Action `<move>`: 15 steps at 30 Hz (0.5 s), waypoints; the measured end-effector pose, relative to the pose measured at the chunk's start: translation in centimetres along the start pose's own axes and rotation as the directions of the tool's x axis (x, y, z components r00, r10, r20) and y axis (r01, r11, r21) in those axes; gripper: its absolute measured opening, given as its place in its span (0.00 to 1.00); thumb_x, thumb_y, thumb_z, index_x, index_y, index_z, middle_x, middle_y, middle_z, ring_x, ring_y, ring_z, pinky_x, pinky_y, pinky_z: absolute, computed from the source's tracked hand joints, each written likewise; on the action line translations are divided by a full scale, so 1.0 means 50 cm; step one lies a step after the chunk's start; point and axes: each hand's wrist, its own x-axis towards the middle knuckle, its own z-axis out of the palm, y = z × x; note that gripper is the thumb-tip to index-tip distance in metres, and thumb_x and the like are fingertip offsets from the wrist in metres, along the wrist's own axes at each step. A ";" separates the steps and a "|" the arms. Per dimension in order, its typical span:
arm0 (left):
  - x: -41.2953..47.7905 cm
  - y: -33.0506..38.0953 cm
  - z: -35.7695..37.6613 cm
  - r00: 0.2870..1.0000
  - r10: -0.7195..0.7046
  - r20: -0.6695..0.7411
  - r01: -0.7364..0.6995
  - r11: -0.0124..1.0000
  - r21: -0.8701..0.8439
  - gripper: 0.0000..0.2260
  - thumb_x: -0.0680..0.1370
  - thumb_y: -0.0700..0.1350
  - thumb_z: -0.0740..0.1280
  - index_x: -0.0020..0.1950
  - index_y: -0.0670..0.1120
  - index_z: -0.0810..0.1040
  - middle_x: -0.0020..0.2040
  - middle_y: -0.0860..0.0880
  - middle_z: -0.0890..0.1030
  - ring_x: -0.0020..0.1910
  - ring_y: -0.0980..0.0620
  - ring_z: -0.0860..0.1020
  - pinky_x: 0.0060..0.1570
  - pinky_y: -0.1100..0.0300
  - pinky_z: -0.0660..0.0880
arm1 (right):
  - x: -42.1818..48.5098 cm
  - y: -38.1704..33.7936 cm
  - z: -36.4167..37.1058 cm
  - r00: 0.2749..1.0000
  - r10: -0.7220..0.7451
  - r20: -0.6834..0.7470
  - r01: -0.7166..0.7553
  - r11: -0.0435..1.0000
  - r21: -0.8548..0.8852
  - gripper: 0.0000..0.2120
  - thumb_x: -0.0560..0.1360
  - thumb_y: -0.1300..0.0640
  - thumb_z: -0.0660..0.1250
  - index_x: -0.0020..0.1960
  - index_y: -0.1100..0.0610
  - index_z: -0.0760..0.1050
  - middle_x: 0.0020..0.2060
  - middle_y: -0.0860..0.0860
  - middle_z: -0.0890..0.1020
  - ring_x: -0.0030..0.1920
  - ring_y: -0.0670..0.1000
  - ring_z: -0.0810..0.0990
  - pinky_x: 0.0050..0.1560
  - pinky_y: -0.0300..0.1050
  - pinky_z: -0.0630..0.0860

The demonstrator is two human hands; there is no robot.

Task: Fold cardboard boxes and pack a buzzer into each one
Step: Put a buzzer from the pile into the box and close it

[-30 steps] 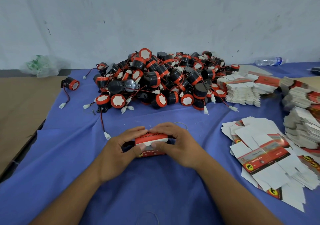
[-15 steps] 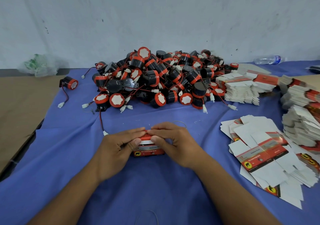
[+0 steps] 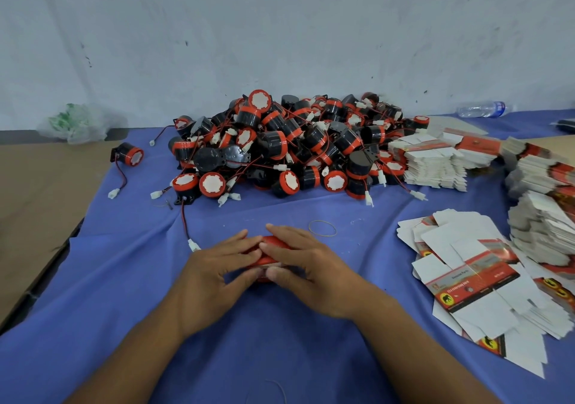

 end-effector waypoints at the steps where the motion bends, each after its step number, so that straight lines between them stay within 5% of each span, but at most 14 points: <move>1: 0.001 0.001 0.002 1.000 -0.007 -0.015 0.007 1.000 0.003 0.16 0.73 0.47 0.72 0.59 0.45 0.83 0.63 0.56 0.79 0.69 0.56 0.72 0.68 0.63 0.69 | -0.002 -0.001 0.000 0.999 0.035 0.016 -0.037 0.996 0.075 0.20 0.81 0.55 0.67 0.72 0.53 0.74 0.78 0.49 0.64 0.79 0.48 0.57 0.77 0.43 0.57; 8: 0.008 0.005 0.005 0.998 0.065 -0.004 -0.065 0.997 0.033 0.12 0.73 0.47 0.72 0.55 0.46 0.85 0.62 0.59 0.78 0.70 0.58 0.70 0.67 0.70 0.66 | -0.002 0.005 0.002 0.974 0.142 -0.177 -0.091 0.958 0.271 0.12 0.73 0.63 0.76 0.56 0.60 0.85 0.62 0.50 0.81 0.70 0.43 0.72 0.72 0.42 0.68; 15: -0.002 -0.011 0.005 0.995 -0.003 0.099 -0.004 0.998 0.069 0.22 0.76 0.43 0.71 0.70 0.47 0.72 0.72 0.55 0.70 0.76 0.55 0.62 0.74 0.65 0.57 | -0.023 0.034 0.007 0.998 0.054 -0.041 -0.051 0.996 0.077 0.21 0.78 0.57 0.70 0.71 0.48 0.75 0.78 0.44 0.62 0.76 0.41 0.63 0.73 0.39 0.64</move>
